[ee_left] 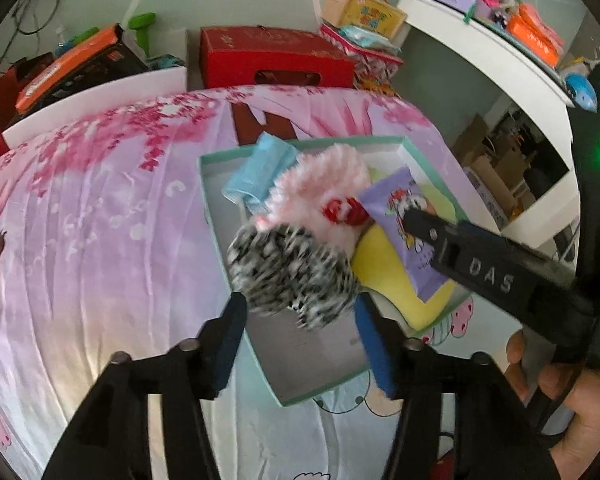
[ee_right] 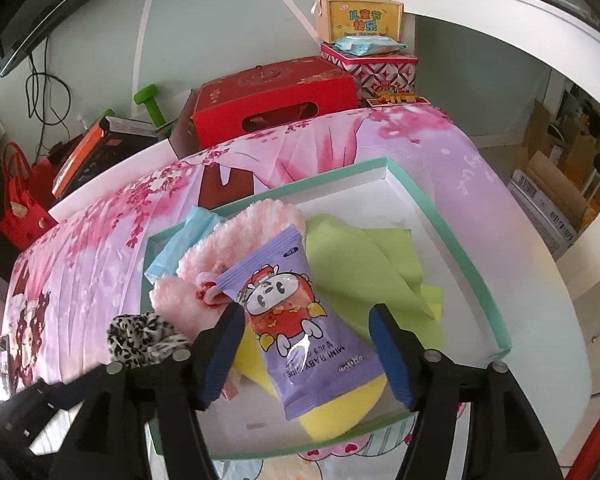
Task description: Organize soft objects
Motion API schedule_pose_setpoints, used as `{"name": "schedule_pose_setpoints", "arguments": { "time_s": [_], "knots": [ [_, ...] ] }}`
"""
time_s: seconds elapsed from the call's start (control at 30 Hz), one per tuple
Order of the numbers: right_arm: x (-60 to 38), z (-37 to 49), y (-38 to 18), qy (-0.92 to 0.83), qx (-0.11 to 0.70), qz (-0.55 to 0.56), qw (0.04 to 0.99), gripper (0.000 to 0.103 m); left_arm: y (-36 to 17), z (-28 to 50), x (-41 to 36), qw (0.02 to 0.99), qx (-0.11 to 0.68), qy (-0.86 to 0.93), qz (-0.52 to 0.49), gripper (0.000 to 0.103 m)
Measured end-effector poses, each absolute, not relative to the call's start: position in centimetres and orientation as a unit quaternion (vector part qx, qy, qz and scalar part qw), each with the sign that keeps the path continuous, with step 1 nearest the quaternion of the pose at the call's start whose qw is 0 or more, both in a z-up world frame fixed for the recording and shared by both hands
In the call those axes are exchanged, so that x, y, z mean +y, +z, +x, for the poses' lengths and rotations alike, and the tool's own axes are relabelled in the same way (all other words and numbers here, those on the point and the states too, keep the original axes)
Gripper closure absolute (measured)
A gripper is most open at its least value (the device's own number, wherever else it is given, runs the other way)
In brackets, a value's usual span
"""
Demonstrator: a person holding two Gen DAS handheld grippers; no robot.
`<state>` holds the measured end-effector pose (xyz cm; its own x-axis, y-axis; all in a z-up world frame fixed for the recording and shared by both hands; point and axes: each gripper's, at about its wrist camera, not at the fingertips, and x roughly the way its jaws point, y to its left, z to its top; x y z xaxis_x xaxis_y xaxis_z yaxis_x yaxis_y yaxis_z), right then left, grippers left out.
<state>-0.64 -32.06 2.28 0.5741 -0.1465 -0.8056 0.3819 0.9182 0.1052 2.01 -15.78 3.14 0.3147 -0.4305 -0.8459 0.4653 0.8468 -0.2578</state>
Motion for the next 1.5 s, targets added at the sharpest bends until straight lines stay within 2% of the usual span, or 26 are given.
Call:
{"name": "schedule_pose_setpoints", "arguments": {
  "time_s": [0.2,0.23,0.3,0.4,0.5,0.53,0.6,0.93,1.3,1.5],
  "knots": [
    [-31.4,-0.8,2.6,-0.145,0.441,0.117,0.878,0.029,4.1,3.0,-13.6,0.828,0.507,-0.24,0.0,0.043],
    [-31.3,-0.8,2.6,-0.144,0.442,0.114,0.878,0.027,4.0,3.4,-13.1,0.83,0.507,-0.23,-0.005,0.041],
    [-31.0,-0.7,2.6,-0.142,0.445,0.107,0.877,0.022,3.7,3.9,-12.3,0.834,0.51,-0.209,-0.013,0.031],
    [-30.6,-0.6,2.5,-0.138,0.45,0.099,0.877,0.018,3.1,4.9,-10.9,0.84,0.517,-0.163,-0.015,0.031],
    [-30.3,-0.5,2.4,-0.137,0.452,0.094,0.876,0.008,2.4,5.5,-9.9,0.845,0.519,-0.127,-0.008,0.03],
    [-30.3,-0.5,2.4,-0.137,0.453,0.093,0.876,0.004,2.1,5.7,-9.5,0.846,0.522,-0.113,-0.004,0.027],
    [-30.1,-0.5,2.3,-0.137,0.455,0.089,0.875,0.0,1.5,6.2,-8.9,0.845,0.527,-0.091,0.001,0.009],
    [-29.6,-0.2,1.9,-0.129,0.463,0.077,0.873,0.0,-0.1,6.9,-7.6,0.846,0.531,-0.043,0.005,0.008],
    [-27.3,-1.3,2.6,-0.118,0.465,0.052,0.876,0.0,0.8,5.6,-6.9,0.85,0.527,-0.031,0.006,0.008],
    [-24.9,-2.8,2.4,-0.095,0.47,0.033,0.877,0.0,0.6,3.6,-6.1,0.847,0.528,0.013,0.058,0.008]
  ]
}}
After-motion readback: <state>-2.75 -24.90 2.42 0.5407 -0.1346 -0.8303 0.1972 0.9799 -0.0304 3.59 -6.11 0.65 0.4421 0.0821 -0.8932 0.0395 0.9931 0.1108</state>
